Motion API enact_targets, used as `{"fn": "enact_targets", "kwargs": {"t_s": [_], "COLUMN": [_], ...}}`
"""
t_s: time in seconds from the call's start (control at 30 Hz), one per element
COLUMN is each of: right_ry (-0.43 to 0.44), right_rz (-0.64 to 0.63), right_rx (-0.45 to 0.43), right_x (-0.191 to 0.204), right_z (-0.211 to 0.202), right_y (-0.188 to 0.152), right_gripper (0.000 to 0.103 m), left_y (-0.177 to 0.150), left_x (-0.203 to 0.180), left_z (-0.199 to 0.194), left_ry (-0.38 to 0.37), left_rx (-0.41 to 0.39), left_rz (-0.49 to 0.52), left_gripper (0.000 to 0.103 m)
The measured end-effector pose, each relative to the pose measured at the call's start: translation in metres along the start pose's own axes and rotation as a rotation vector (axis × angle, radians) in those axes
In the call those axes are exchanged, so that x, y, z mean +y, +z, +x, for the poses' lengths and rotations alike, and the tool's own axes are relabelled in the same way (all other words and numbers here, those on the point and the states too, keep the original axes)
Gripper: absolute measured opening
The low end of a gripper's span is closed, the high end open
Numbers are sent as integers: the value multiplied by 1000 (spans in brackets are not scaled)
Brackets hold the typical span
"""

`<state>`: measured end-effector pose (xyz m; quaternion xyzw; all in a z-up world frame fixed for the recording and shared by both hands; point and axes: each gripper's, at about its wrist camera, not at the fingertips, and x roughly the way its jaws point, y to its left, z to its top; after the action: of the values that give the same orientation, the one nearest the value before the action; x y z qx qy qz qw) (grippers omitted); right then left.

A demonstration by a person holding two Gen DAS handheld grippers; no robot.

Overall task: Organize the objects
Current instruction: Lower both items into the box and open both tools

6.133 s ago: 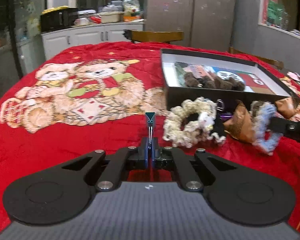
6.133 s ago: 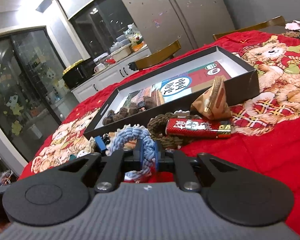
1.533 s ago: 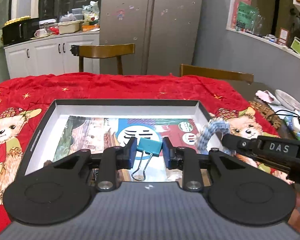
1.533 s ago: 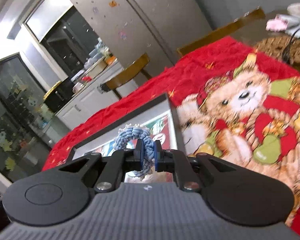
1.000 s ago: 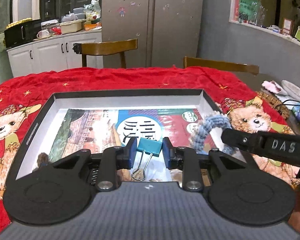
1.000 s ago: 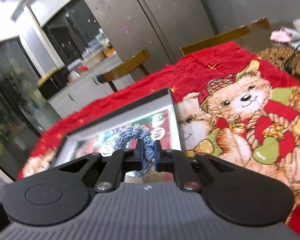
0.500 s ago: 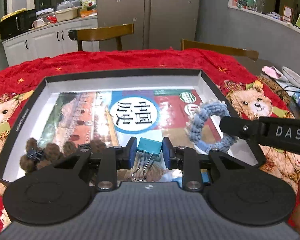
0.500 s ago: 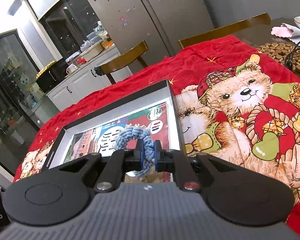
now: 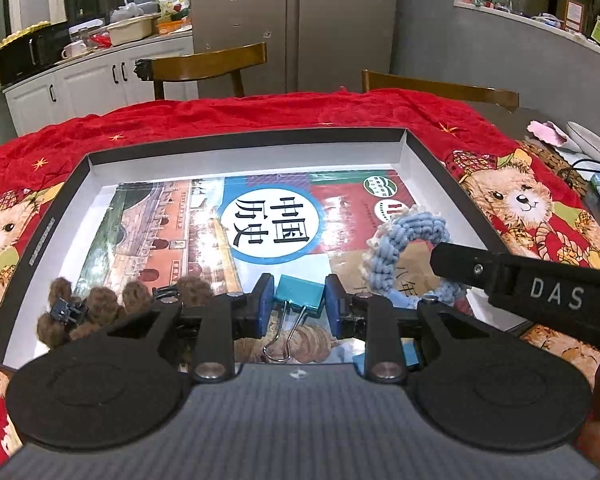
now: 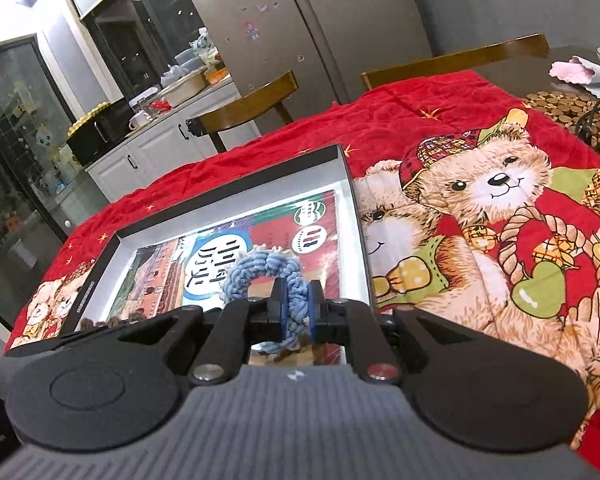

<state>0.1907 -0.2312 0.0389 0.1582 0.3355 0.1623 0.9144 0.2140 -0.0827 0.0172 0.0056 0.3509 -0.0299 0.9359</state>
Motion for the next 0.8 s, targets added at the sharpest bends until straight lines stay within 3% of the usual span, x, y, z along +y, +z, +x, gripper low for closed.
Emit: {"fn": "enact_targets", "kwargs": {"t_s": [0.67,0.8], "right_ry": [49,45], "right_rz": [32,41], "right_rx": [34,49], "right_x": [-5,-4], "right_z": [2,0], "right_y": [3,5], "right_gripper": [13,18], "left_y": [5,6], "left_x": [7,8], "left_z": [3,3], "left_ry": [-74,-76], "left_rx": [29,36], "left_rz": [-17,-23], "left_gripper": [32,33]}}
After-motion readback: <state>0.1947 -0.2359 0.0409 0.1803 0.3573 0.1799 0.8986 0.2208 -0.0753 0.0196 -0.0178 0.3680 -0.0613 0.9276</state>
